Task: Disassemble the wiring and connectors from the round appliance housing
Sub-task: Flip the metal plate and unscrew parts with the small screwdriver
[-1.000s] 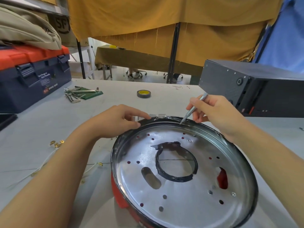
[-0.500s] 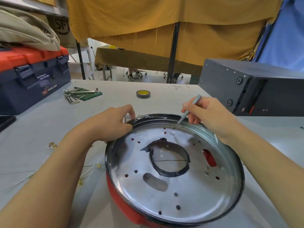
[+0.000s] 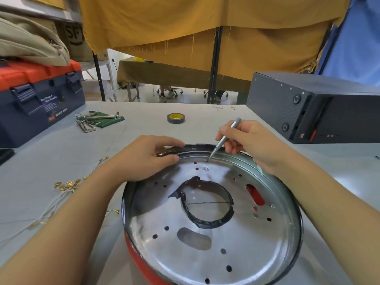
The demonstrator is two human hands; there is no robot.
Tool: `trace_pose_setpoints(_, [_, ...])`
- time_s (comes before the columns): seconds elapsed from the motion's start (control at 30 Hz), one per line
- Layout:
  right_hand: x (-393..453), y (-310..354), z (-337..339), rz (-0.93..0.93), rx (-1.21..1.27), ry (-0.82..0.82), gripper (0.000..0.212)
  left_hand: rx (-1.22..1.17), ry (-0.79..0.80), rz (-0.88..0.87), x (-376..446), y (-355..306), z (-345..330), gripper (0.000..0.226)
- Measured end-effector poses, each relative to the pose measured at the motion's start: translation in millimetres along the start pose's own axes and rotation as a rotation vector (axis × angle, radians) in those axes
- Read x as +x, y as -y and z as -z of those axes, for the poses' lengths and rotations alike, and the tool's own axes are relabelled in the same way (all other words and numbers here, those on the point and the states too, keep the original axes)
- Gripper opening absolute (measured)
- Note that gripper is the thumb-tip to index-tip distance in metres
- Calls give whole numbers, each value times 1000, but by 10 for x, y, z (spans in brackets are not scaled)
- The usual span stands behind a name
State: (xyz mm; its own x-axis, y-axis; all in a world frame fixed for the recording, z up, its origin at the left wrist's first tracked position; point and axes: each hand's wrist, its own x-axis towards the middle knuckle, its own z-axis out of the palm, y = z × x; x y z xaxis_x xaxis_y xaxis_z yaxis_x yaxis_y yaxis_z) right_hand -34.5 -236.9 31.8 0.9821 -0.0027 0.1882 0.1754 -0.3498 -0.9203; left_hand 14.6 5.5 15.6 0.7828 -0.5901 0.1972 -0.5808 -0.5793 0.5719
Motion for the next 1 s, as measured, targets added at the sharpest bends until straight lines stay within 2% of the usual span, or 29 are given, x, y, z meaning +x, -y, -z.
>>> trace_pose_setpoints(0.13, [75, 24, 6, 35, -94, 72, 15, -12, -82, -2, -2, -21, -8, 24])
trace_pose_setpoints(0.27, [152, 26, 16, 62, -154, 155, 16, -19, -80, 1, -6, -23, -19, 26])
trace_pose_setpoints(0.5, [304, 59, 95, 2, -177, 310, 13, -9, -90, -6, -10, -32, -33, 29])
trace_pose_setpoints(1.0, [263, 3, 11, 67, -202, 191, 18, -32, -82, 29, -19, -66, -35, 29])
